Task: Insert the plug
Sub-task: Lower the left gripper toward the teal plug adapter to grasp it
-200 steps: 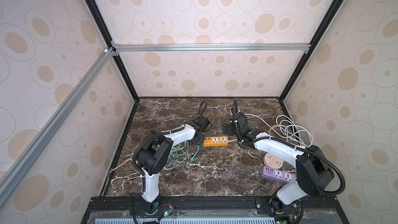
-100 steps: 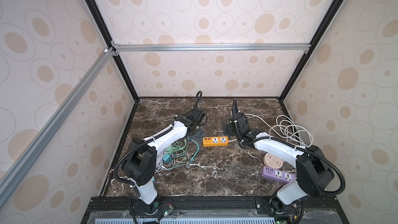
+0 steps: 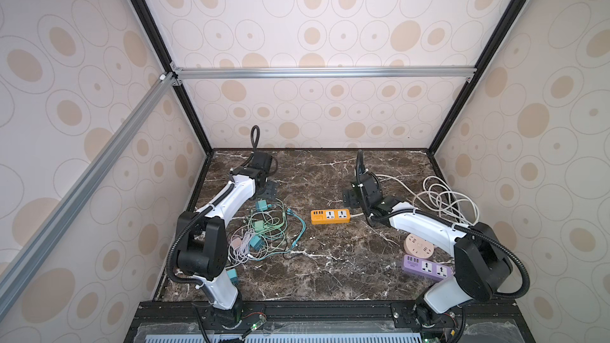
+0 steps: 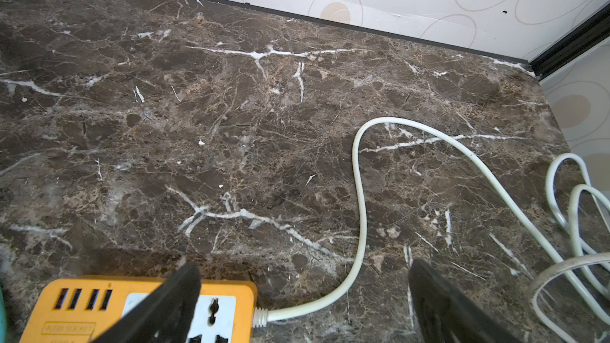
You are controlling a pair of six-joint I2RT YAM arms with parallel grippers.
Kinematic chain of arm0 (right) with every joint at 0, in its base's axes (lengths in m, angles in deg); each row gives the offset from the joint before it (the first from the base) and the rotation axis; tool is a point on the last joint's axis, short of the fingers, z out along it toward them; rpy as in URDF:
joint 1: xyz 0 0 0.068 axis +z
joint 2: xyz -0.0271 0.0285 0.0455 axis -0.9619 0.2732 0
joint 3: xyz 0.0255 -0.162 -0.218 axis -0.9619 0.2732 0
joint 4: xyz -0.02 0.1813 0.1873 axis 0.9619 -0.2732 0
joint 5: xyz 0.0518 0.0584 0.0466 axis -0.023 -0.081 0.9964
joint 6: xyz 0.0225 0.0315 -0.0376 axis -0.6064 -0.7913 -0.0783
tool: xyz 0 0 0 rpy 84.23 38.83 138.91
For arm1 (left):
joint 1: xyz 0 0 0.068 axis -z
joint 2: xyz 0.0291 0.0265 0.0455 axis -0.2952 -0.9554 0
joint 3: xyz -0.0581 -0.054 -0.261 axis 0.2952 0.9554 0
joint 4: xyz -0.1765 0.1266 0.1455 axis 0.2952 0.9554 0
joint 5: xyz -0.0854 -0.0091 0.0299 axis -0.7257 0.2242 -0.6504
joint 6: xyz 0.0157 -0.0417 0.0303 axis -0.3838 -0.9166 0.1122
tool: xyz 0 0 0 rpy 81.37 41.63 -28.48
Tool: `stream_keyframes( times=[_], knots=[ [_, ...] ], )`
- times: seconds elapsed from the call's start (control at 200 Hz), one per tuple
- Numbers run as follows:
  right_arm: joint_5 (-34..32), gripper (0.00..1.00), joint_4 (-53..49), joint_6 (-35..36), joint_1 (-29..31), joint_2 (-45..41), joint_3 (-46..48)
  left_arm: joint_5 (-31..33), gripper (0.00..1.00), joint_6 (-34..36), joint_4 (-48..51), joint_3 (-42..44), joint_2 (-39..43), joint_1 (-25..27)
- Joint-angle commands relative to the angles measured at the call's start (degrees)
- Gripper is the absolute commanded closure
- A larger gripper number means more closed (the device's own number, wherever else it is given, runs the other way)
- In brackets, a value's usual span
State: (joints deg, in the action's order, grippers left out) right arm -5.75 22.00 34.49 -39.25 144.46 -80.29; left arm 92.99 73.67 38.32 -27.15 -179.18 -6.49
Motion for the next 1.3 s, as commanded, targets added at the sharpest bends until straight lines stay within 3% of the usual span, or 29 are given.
stream_keyframes(
  times=[0.0,0.085,0.245,0.415,0.68,0.81,0.975,1.11,1.296],
  knots=[
    [-1.45,0.01,-0.70,-0.49,-0.09,-1.52,0.73,-3.38,0.07,0.50,1.00,-0.17,-1.63,-2.32],
    [-1.71,0.01,-0.47,-0.29,-0.08,-1.61,1.03,-8.81,0.12,3.13,1.88,-0.61,-4.21,-1.69],
    [-1.73,0.01,-0.53,-0.53,-0.06,-1.60,0.92,-4.04,0.12,3.55,1.75,-1.38,-8.54,-0.26],
    [-1.86,0.01,-0.94,-0.62,-0.07,-1.60,1.00,-7.75,0.10,4.32,-0.34,-2.15,-11.98,-0.24],
    [-2.33,0.01,-1.44,-0.46,-0.07,-1.52,0.86,-6.42,0.15,3.32,-2.52,-1.82,-17.55,-0.06],
    [-2.24,0.01,-1.76,-0.57,-0.09,-1.32,0.56,-6.42,0.24,0.87,-6.22,-1.53,-18.62,-0.66],
    [-2.64,0.01,-2.51,-0.44,-0.05,-1.06,-0.10,-9.04,0.46,-4.67,-9.63,-2.11,-20.14,-3.23],
    [-2.91,0.01,-3.32,-0.53,-0.09,-1.04,-0.41,-9.63,0.51,-8.64,-11.61,-1.65,-19.91,-5.87],
    [-3.05,0.01,-3.79,-0.62,-0.09,-1.07,-0.50,-7.10,0.49,-14.83,-12.14,-0.75,-18.52,-10.55]
  ],
)
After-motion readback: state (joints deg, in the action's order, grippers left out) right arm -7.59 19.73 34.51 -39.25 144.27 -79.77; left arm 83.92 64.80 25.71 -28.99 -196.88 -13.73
